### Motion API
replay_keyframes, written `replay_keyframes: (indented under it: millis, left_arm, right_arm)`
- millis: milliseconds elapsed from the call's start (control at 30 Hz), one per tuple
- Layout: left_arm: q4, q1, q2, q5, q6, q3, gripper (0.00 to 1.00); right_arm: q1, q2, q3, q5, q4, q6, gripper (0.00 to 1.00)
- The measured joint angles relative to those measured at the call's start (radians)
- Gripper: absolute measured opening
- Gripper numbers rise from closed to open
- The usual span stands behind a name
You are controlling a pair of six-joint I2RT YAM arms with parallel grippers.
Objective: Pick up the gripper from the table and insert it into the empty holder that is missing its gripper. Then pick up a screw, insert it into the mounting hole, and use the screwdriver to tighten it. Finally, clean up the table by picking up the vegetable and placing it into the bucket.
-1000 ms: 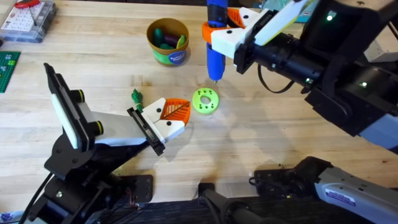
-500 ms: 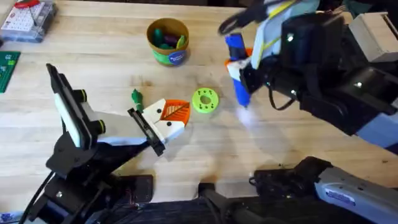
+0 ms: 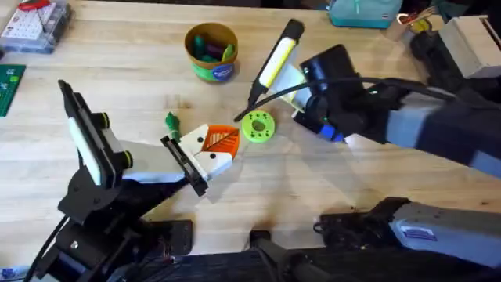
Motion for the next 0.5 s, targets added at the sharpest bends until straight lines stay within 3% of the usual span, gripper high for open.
replay_keyframes:
  millis: [200,400,433,500]
  left_arm:
    - [0.000,0.000,0.000,0.000,0.000,0.000,0.009]
    - [0.000,0.000,0.000,-0.009,0.000,0.000,0.009]
    - [0.000,0.000,0.000,-0.012,0.000,0.000,0.009]
    - [0.000,0.000,0.000,-0.012,0.000,0.000,0.009]
  right_arm:
    - [0.001,0.166,0.000,0.021,0.123,-0.037,0.117]
    - [0.007,0.199,0.010,0.032,0.169,-0.051,0.122]
    - [0.007,0.199,0.010,0.030,0.170,-0.050,0.192]
    - [0.004,0.201,0.011,0.028,0.177,-0.052,0.491]
